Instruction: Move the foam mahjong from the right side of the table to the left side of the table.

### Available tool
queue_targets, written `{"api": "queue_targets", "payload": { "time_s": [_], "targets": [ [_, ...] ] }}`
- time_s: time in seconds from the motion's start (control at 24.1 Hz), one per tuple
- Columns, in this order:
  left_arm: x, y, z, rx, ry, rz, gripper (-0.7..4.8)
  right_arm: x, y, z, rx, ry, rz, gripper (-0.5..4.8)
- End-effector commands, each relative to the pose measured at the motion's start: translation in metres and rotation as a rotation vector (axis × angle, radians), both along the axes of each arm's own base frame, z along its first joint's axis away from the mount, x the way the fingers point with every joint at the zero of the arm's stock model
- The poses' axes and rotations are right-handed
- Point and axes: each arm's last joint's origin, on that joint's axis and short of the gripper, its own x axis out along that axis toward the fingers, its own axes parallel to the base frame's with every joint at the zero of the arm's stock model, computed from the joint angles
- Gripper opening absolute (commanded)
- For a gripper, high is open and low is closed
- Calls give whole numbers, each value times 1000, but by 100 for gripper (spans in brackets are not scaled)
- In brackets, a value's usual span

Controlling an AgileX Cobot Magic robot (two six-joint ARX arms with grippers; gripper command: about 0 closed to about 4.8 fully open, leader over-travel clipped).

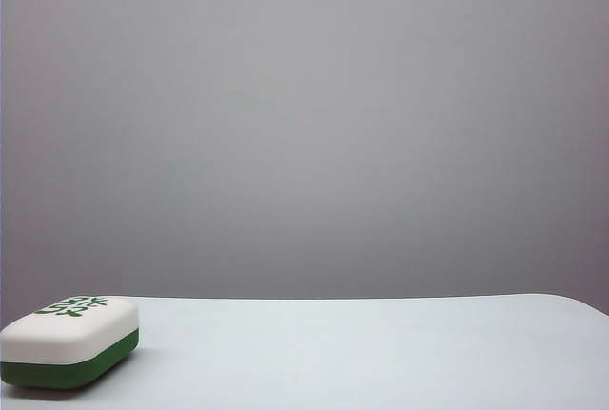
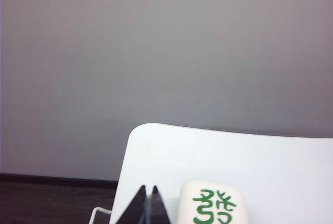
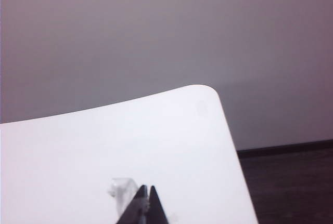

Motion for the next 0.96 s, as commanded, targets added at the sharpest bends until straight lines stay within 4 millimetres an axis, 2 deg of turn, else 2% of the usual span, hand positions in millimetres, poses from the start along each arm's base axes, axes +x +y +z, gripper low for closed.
{"api": "queue_targets", "payload": {
  "time_s": [0.04, 0.21, 0.54, 0.96],
  "targets": [
    [3, 0, -7, 0, -24, 9, -5, 0, -1, -3, -13, 10, -24, -5],
    [3, 0, -15, 51, 39, 2, -5, 0, -1, -3, -13, 11, -23, -5],
    [2, -2, -22, 45, 110, -46, -4, 0, 0, -2, -12, 8, -19, -5],
    [2, -2, -22, 45, 112, -46, -4, 0, 0, -2, -12, 8, -19, -5]
  ]
}}
